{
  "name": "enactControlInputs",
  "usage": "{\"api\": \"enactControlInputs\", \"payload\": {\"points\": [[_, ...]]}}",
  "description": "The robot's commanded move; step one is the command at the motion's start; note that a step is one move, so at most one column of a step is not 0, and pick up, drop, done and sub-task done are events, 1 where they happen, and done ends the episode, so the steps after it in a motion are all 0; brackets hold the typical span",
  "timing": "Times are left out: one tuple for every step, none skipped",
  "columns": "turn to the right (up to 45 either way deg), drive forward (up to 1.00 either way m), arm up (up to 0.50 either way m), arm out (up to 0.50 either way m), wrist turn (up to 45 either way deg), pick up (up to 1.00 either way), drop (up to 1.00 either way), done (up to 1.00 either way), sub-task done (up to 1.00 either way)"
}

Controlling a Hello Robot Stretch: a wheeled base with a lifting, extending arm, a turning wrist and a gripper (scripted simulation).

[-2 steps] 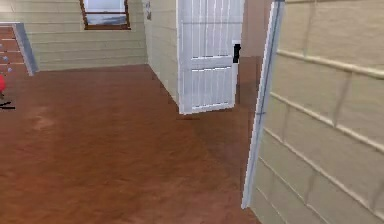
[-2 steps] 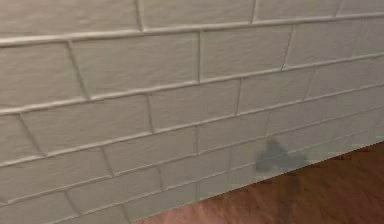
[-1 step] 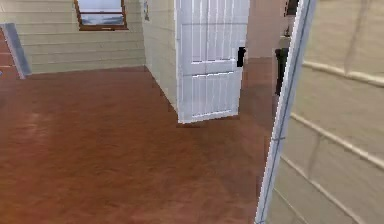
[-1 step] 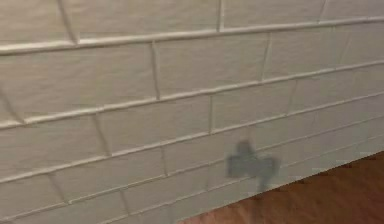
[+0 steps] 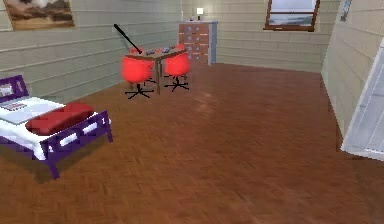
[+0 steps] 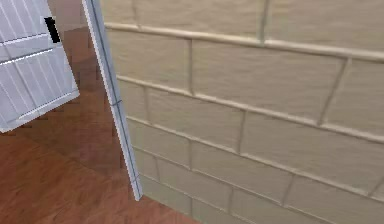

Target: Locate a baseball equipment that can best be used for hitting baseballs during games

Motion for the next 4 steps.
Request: {"api": "enactControlInputs", "payload": {"points": [[-9.0,0.00,0.00,0.00,0.0,0.00,0.00,0.00,0.00],[0.0,1.00,0.00,0.00,0.0,0.00,0.00,0.00,0.00],[0.0,1.00,0.00,0.00,0.0,0.00,0.00,0.00,0.00],[0.0,0.40,0.00,0.00,0.0,0.00,0.00,0.00,0.00]]}}
